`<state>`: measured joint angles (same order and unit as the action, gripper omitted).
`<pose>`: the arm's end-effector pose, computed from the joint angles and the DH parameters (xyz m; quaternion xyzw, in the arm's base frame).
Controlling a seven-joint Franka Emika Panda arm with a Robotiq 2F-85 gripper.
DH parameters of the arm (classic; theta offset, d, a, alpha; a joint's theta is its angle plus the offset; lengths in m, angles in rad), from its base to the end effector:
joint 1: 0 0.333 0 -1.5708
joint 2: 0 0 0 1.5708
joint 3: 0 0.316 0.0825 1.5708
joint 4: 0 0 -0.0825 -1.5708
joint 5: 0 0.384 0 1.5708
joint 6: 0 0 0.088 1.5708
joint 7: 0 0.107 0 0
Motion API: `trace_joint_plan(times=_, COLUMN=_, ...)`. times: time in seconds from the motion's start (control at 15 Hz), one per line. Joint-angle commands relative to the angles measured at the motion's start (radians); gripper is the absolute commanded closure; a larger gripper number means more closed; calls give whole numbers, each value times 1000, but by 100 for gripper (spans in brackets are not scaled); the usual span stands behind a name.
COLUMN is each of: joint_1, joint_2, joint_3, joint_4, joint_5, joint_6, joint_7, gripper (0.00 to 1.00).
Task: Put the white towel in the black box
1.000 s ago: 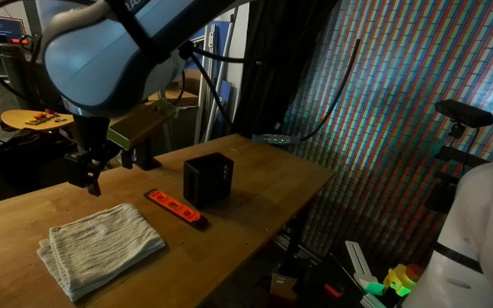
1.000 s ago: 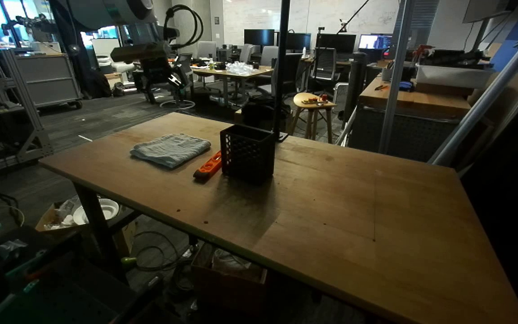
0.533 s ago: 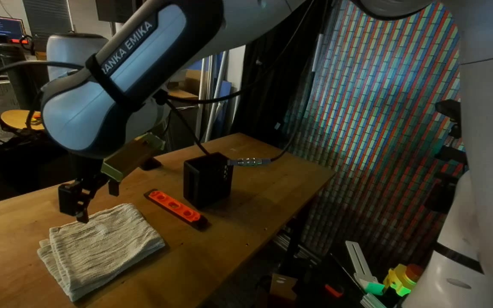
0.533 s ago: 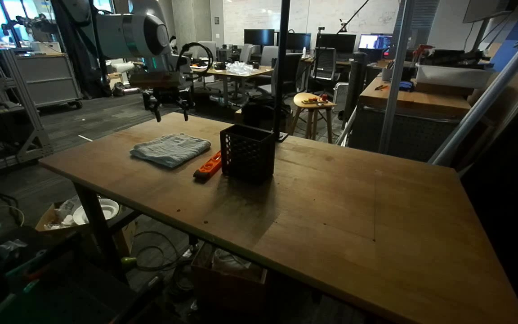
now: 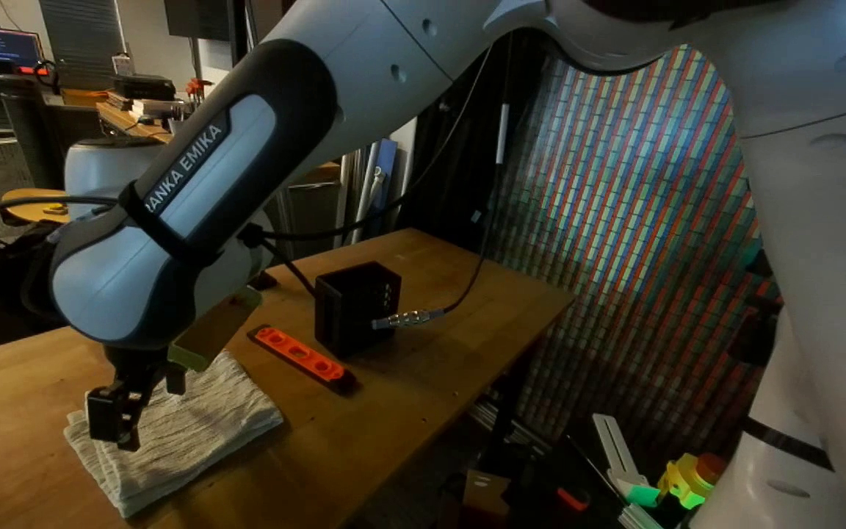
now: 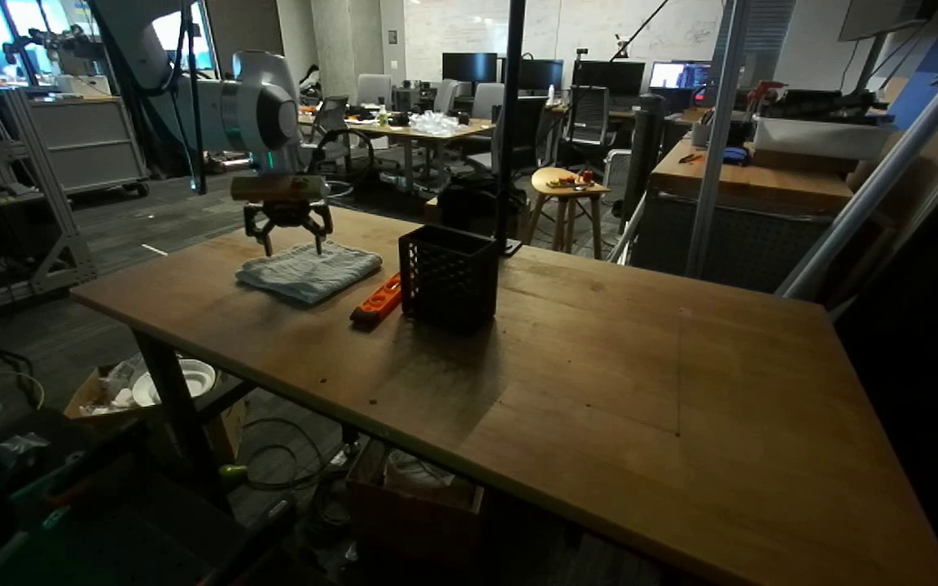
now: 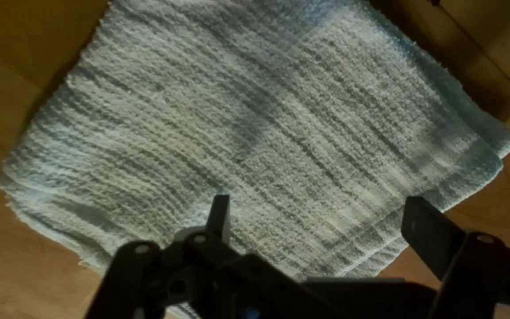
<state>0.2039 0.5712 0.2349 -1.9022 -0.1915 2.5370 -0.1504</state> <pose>0.5810 0.2665 0.2119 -0.9383 -0.3432 -0.0416 0.0108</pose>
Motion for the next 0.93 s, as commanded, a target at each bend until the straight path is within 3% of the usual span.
trace_joint_plan(times=0.0, joint_1=8, joint_2=34, joint_3=-4, joint_4=14, joint_5=1, joint_6=33, joint_7=-74, gripper=0)
trace_joint_plan(times=0.53, joint_1=1, joint_2=98, joint_3=4, joint_4=33, joint_5=8, joint_6=-15, joint_7=-168, gripper=0)
trace_joint_plan(times=0.6, joint_1=2, joint_2=96, joint_3=6, joint_4=28, joint_5=13, joint_6=-12, joint_7=-164, gripper=19)
trace_joint_plan(times=0.87, joint_1=17, joint_2=77, joint_3=25, joint_4=-14, joint_5=21, joint_6=9, joint_7=-139, gripper=48)
